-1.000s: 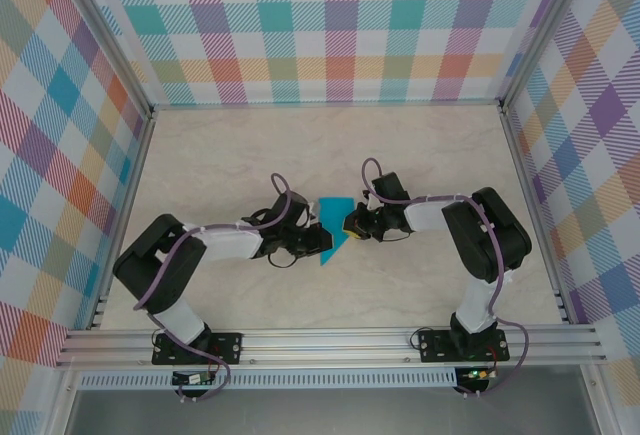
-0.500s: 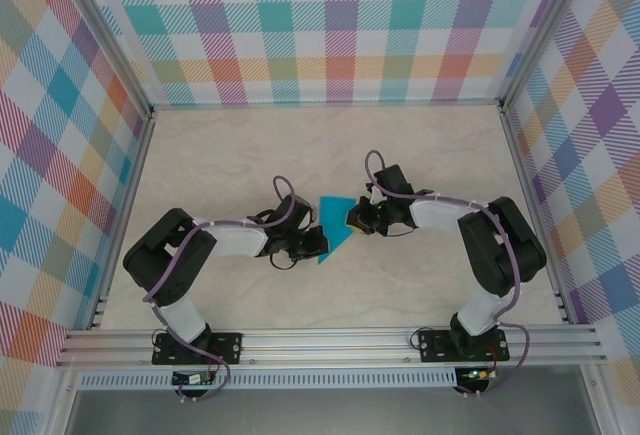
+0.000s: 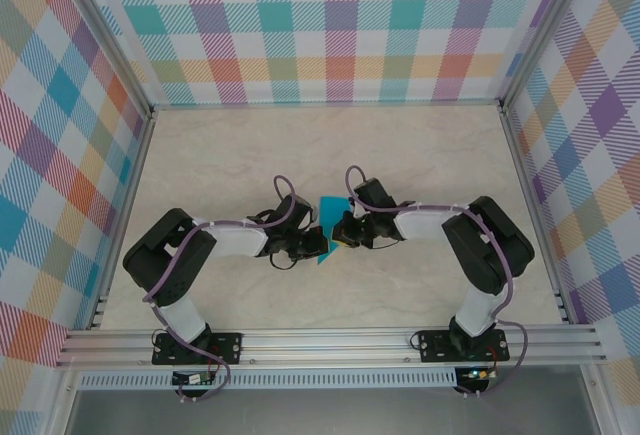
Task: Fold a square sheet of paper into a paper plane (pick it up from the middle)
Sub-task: Third fold the triangle at the center of the table.
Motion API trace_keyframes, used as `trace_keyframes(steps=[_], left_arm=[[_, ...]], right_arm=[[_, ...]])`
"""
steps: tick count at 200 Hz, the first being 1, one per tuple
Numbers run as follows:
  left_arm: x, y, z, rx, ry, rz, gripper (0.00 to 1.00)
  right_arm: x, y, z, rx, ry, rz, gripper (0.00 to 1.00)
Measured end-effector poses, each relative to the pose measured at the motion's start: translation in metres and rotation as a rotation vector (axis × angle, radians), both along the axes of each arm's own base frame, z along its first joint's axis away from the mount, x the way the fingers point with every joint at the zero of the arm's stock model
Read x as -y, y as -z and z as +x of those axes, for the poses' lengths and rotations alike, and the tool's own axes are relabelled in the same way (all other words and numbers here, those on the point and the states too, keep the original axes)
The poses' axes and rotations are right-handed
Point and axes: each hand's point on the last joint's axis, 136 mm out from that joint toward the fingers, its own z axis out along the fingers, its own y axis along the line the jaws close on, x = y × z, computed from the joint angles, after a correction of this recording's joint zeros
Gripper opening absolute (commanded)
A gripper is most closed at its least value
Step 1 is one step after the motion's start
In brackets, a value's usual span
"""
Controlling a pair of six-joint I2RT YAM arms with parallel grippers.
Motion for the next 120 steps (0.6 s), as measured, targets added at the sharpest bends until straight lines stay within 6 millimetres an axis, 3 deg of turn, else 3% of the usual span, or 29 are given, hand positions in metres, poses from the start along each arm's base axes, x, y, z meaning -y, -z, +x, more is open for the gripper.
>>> trace_keyframes(steps=[19,88,120], left_arm=[[0.0,0.0,0.0,0.0,0.0,-0.001,0.05],[0.0,0.0,0.0,0.003,0.003,0.001,0.02],[0.0,0.001,0.0,0.006,0.006,0.001,0.02]], right_arm=[[0.003,0.009,-0.001,-0.01,0.015,-0.008,0.05],[0.007,0.01,0.004,0.0,0.029,-0.013,0.07],[0.018,0.009,0.017,0.017,0.055,-0.013,0.08]])
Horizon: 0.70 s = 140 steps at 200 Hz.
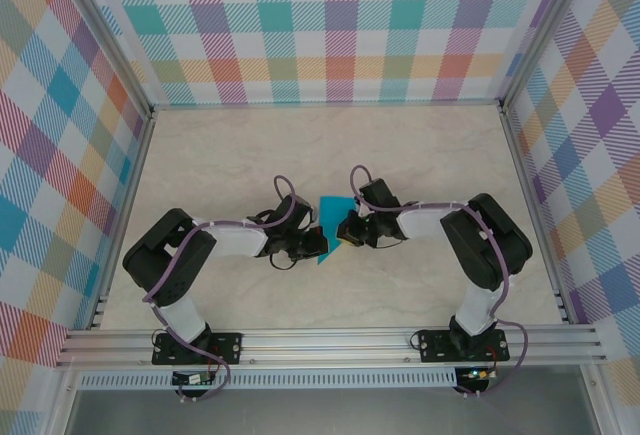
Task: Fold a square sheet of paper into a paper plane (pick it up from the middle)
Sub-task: Third fold the triangle at the center of the table.
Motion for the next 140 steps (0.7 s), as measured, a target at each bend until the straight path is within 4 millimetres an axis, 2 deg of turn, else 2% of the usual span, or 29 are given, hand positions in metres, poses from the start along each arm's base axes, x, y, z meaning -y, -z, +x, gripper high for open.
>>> trace_keyframes(steps=[44,85,140], left_arm=[[0.0,0.0,0.0,0.002,0.001,-0.002,0.02],[0.0,0.0,0.0,0.01,0.004,-0.007,0.01],[-0.001,-0.001,-0.001,0.031,0.025,-0.004,0.02]], right_arm=[[0.022,0.0,0.026,0.05,0.069,0.015,0.09],[0.028,0.0,0.031,0.081,0.081,0.051,0.11],[0.052,-0.005,0.048,0.134,0.149,0.018,0.17]])
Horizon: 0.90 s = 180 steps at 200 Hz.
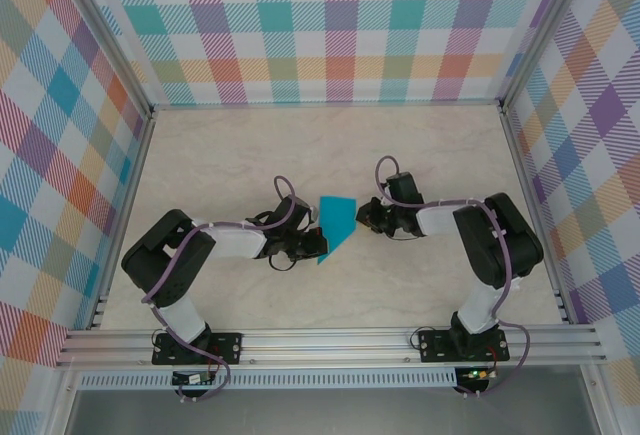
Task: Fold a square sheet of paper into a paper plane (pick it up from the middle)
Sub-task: Third fold the triangle at the center of the table, then fourth fold the wing at the center of the table.
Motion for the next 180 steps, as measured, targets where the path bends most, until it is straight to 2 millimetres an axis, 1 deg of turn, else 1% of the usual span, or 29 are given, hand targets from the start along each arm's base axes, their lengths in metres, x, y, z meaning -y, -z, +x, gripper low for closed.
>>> trace_keyframes(steps=[16,37,62,75,86,108,125,149,180], left_arm=[[-0.001,0.0,-0.002,0.006,0.01,0.006,0.02],[-0.005,-0.001,-0.006,0.006,0.021,0.017,0.05],[-0.016,-0.005,-0.018,-0.007,0.034,0.041,0.13],[-0.02,-0.014,-0.021,0.007,0.032,0.044,0.18],[-0.021,-0.025,-0.019,0.038,0.029,0.036,0.2],[-0.022,-0.05,-0.012,0.11,0.013,0.01,0.2],[-0.021,-0.059,-0.005,0.144,-0.002,0.01,0.2],[-0.02,-0.058,0.005,0.151,-0.02,0.024,0.2],[-0.02,-0.047,0.009,0.127,-0.027,0.044,0.23]], right_arm=[[0.004,-0.004,0.0,0.013,0.008,-0.008,0.2],[0.007,-0.015,-0.002,0.031,0.014,-0.004,0.26],[0.006,-0.026,-0.008,0.041,0.001,0.016,0.32],[0.004,-0.027,-0.012,0.03,-0.012,0.025,0.35],[0.002,-0.026,-0.017,0.017,-0.024,0.03,0.38],[-0.004,-0.024,-0.027,-0.014,-0.053,0.039,0.41],[-0.009,-0.024,-0.033,-0.028,-0.071,0.048,0.43],[-0.013,-0.024,-0.038,-0.041,-0.09,0.061,0.45],[-0.02,-0.019,-0.04,-0.077,-0.103,0.077,0.45]])
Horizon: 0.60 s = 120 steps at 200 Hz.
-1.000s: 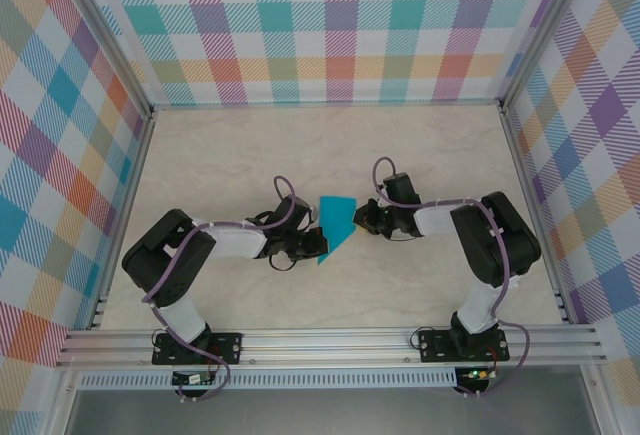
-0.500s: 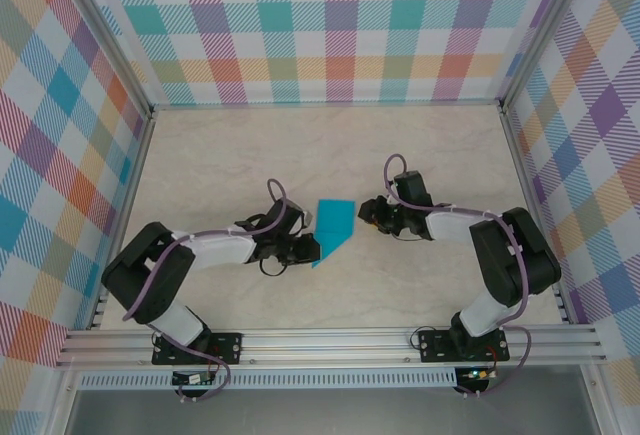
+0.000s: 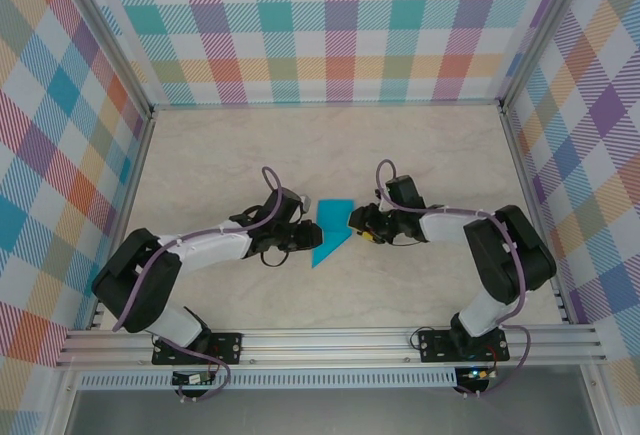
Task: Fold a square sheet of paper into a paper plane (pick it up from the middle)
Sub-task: Fourth fold the wing at the center of the table.
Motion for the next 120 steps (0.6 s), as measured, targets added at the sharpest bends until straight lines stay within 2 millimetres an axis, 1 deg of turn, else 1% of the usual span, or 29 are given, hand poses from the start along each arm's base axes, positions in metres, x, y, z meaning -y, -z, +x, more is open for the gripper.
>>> trace_keyframes(steps=[33,67,84,102,120], left_arm=[[-0.001,0.002,0.0,-0.003,-0.002,0.007,0.24],[-0.001,0.003,0.0,-0.004,0.0,0.007,0.28],[0.0,0.003,-0.001,-0.002,0.005,0.008,0.31],[0.001,0.002,-0.003,0.011,0.007,0.024,0.36],[0.001,-0.004,-0.008,0.044,0.005,0.053,0.39]], right_arm=[[-0.01,0.003,0.003,-0.018,-0.021,0.022,0.42],[-0.02,-0.004,0.011,-0.004,-0.042,0.044,0.41],[-0.025,-0.007,0.018,0.004,-0.049,0.052,0.41],[-0.029,-0.009,0.025,0.012,-0.058,0.058,0.41],[-0.034,-0.01,0.031,0.018,-0.072,0.057,0.4]])
